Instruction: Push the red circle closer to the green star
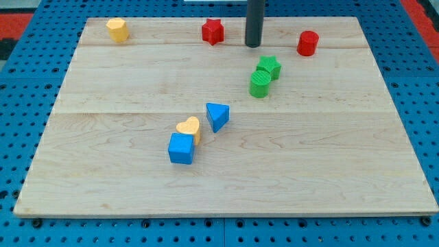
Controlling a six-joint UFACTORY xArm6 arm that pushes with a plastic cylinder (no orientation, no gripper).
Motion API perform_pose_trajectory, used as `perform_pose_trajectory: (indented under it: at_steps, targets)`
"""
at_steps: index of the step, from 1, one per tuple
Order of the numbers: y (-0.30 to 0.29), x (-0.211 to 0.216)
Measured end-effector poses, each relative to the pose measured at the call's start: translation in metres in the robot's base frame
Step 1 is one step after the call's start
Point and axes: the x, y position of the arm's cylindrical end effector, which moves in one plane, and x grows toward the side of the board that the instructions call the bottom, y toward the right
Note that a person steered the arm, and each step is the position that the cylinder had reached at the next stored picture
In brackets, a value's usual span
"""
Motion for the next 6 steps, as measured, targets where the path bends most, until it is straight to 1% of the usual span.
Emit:
perform_pose_trajectory:
  at_steps: [1, 2, 3, 4, 5, 6]
  targets:
    - [0.058, -0.036]
    - [0.109, -0.027]
    - [0.113, 0.041]
    - [0.074, 0.099]
    - [0.078, 0.172]
    - [0.041, 0.244]
